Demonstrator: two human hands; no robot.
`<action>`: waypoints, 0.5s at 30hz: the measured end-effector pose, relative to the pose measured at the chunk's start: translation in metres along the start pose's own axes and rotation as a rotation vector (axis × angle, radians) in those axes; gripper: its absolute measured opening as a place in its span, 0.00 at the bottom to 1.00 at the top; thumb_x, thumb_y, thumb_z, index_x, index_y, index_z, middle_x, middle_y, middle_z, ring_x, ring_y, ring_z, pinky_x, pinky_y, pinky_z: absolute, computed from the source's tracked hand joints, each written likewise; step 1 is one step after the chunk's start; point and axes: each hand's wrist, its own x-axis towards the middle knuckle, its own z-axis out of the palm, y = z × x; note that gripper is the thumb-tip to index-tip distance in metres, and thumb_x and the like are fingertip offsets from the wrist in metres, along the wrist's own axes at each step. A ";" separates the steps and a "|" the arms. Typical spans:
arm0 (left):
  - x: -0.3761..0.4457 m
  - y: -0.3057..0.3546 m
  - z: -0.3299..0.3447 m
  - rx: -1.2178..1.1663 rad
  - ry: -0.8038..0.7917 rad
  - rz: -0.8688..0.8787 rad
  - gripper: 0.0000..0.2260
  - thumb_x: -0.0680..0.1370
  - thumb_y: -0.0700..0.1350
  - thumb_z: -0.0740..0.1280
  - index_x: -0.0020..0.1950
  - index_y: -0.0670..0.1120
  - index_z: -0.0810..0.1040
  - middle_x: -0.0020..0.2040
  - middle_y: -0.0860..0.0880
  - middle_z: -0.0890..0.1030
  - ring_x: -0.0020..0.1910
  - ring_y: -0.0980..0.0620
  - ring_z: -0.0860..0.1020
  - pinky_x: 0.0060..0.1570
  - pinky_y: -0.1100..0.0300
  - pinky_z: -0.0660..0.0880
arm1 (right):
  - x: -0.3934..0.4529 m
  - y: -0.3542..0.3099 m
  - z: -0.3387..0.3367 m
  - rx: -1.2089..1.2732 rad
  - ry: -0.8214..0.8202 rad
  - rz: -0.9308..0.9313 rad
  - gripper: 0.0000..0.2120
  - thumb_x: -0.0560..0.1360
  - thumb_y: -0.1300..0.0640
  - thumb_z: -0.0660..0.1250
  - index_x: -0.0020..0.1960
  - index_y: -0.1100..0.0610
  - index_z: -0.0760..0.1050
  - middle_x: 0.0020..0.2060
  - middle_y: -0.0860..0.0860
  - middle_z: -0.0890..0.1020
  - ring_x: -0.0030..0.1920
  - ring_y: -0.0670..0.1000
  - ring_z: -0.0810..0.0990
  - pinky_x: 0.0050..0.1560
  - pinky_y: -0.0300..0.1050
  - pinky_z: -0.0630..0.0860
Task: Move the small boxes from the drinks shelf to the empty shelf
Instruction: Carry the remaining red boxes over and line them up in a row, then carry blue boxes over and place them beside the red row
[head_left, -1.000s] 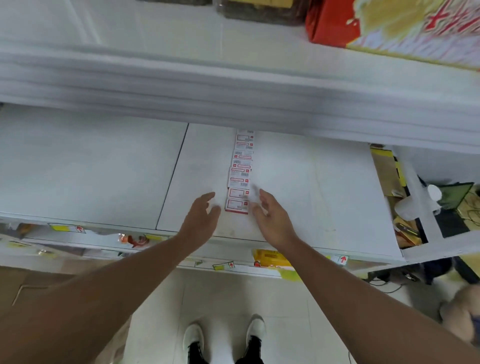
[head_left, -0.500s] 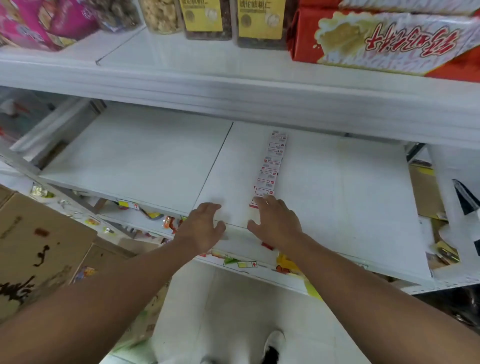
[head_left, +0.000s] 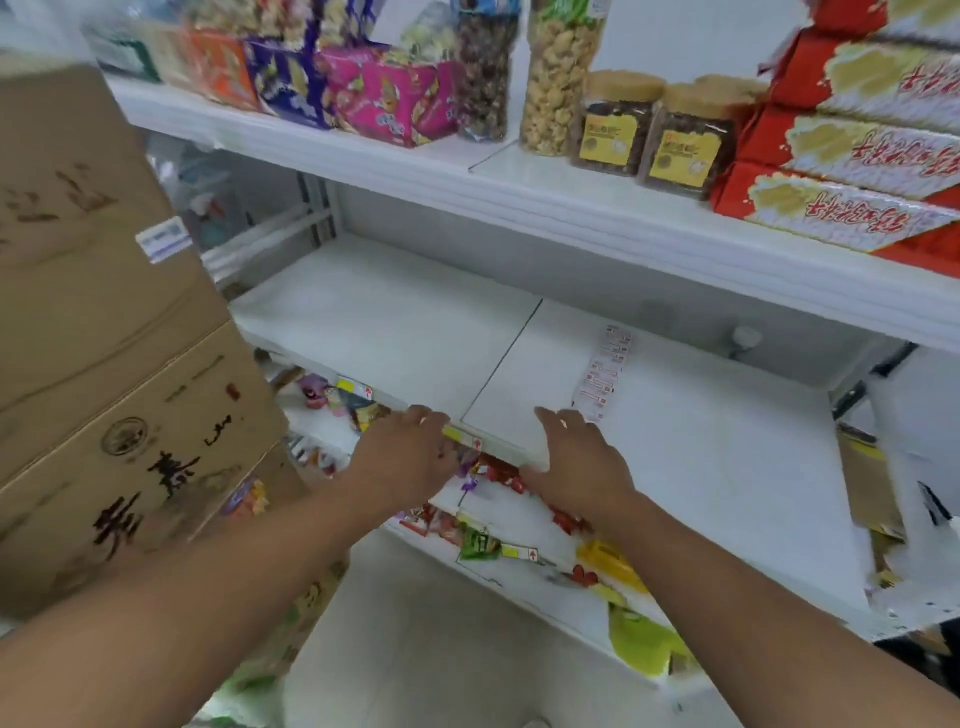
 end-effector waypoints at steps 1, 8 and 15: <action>-0.016 -0.009 -0.001 0.010 0.017 -0.005 0.26 0.84 0.60 0.60 0.80 0.51 0.71 0.78 0.47 0.73 0.73 0.43 0.75 0.69 0.48 0.74 | -0.008 -0.014 0.003 -0.012 -0.001 -0.011 0.43 0.78 0.35 0.66 0.86 0.46 0.51 0.83 0.53 0.57 0.79 0.59 0.63 0.71 0.60 0.72; -0.130 -0.077 0.020 0.042 -0.009 -0.138 0.31 0.84 0.67 0.55 0.82 0.51 0.67 0.80 0.46 0.71 0.74 0.41 0.73 0.71 0.43 0.73 | -0.062 -0.104 0.051 -0.118 -0.041 -0.141 0.40 0.77 0.35 0.67 0.83 0.47 0.58 0.81 0.53 0.61 0.76 0.60 0.67 0.68 0.60 0.76; -0.220 -0.118 0.010 0.065 0.024 -0.253 0.27 0.83 0.65 0.57 0.80 0.56 0.67 0.80 0.48 0.70 0.78 0.43 0.68 0.78 0.43 0.64 | -0.093 -0.172 0.064 -0.154 -0.096 -0.286 0.41 0.76 0.32 0.65 0.83 0.46 0.56 0.81 0.54 0.62 0.78 0.59 0.65 0.69 0.61 0.75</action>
